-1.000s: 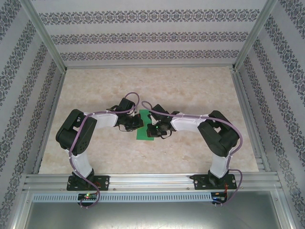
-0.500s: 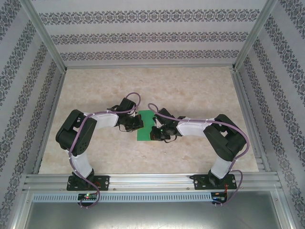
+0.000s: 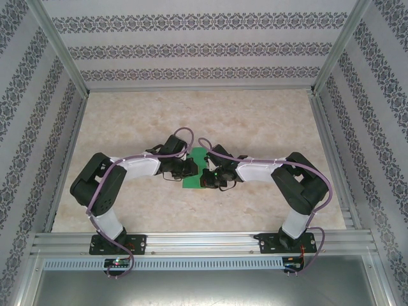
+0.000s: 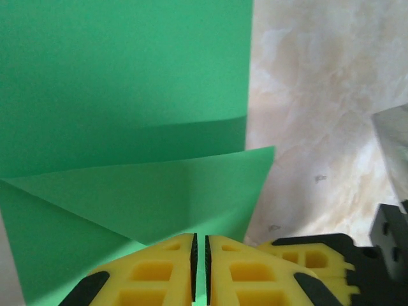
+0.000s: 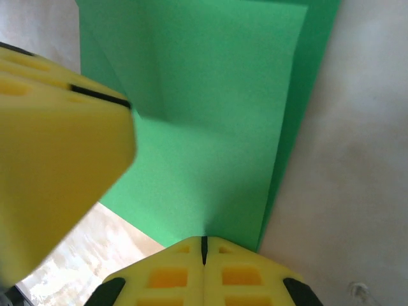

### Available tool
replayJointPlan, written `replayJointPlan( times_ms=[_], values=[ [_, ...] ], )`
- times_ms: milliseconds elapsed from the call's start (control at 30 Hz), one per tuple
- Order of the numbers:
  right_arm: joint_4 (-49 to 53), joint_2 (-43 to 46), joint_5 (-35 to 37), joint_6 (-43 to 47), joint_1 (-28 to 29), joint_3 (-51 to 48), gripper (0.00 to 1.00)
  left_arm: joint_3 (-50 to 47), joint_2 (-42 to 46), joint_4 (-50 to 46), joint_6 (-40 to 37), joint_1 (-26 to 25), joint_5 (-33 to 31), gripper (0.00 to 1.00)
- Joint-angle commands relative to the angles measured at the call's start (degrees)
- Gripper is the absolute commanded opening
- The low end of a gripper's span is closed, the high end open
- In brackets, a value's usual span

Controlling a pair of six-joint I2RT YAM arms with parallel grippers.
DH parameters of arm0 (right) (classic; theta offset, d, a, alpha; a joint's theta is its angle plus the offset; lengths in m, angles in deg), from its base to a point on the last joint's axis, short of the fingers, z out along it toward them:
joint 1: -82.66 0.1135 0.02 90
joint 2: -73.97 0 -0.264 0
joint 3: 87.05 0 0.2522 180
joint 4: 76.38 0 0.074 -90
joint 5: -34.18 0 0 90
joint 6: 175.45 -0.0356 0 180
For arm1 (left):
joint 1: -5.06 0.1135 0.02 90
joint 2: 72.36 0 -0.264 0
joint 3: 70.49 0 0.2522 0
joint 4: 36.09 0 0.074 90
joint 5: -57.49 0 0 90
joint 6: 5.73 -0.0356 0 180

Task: Fold a paper plane with a square sheet of paper (pick it up from the middle)
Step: Fold the triangle a second time at the center of the table.

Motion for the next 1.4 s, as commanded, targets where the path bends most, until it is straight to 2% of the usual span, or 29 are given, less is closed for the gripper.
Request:
replayJointPlan(
  times_ms=[0, 167, 600, 800, 867, 967, 1233, 1367],
  values=[
    [3.5, -2.8, -0.1, -0.8, -0.1, -1.2, 0.00, 0.5, -2.5, 0.7, -1.0, -0.6, 0.1, 0.16],
    [3.8, -2.8, 0.1, -0.8, 0.0, -1.8, 0.00, 1.4, -3.6, -1.4, -2.0, 0.7, -2.8, 0.15],
    [3.0, -3.0, -0.3, -2.0, 0.0, -3.6, 0.00, 0.9, -4.5, -5.1, -6.3, 13.0, -2.4, 0.15],
    [0.2, -1.1, -2.4, -3.0, 0.3, -0.7, 0.00, 3.3, -1.9, -6.7, -6.1, 13.5, -1.4, 0.17],
    [-0.8, 0.5, -3.0, -3.3, 0.3, 1.4, 0.03, 3.3, 0.2, -7.0, -5.3, 13.5, -1.7, 0.21],
    [-1.9, 3.2, -3.1, -2.8, -0.3, 4.3, 0.13, 3.0, 3.6, -7.8, -3.7, 13.5, -2.7, 0.32],
    [3.7, 6.7, 1.7, 4.5, -6.6, 8.2, 0.53, 2.4, 10.2, -14.0, 1.9, 13.9, -11.5, 0.63],
    [3.6, 4.6, -0.8, 7.1, -9.1, 8.9, 0.63, 0.9, 13.0, -13.0, 3.3, 14.2, -12.1, 0.82]
  ],
)
